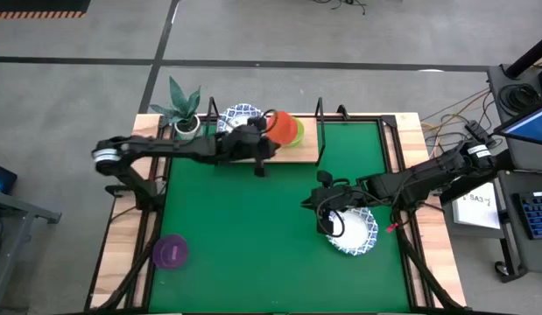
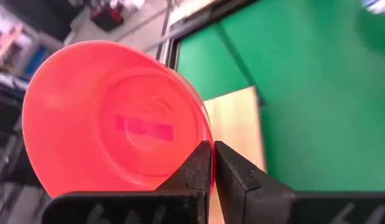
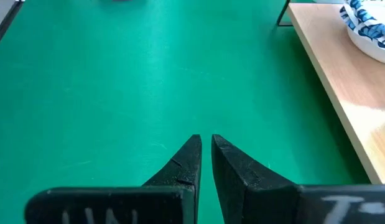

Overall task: Place and stack bowls onto a shelf
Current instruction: Stack the orange bowl on top of the yellow bowl on the shelf

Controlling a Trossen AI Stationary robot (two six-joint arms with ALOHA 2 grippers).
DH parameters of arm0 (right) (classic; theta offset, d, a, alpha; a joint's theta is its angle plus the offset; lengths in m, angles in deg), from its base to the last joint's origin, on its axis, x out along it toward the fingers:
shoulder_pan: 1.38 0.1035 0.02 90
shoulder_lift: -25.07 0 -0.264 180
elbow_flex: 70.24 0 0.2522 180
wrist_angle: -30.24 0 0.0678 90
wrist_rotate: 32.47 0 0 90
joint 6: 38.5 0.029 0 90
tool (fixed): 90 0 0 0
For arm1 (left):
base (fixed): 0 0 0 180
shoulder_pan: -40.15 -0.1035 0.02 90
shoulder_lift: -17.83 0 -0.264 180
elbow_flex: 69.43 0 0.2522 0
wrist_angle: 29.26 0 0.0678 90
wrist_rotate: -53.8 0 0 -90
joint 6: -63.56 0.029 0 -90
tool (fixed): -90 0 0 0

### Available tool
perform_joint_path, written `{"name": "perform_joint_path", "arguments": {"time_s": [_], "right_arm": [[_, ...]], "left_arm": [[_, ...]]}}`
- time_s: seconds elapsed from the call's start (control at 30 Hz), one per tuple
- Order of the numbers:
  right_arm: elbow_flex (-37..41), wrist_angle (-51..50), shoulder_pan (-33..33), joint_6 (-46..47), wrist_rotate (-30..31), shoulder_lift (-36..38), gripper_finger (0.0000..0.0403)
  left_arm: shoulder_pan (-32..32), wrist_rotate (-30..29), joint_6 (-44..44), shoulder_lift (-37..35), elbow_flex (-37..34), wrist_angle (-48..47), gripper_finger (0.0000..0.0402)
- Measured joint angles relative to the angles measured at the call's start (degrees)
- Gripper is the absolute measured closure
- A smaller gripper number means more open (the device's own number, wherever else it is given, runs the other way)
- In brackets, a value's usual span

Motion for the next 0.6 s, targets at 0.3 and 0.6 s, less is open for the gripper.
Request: {"name": "perform_joint_path", "arguments": {"time_s": [0.3,0.6], "right_arm": [[0.0,0.02,0.21,0.78,0.03,0.0,0.0374],[0.57,0.62,0.29,0.96,0.09,0.0,0.0374]], "left_arm": [[-5.23,0.0,-0.36,11.74,10.9,-9.03,0.0401],[-7.23,-0.04,-1.12,12.71,11.28,-7.43,0.0399]]}}
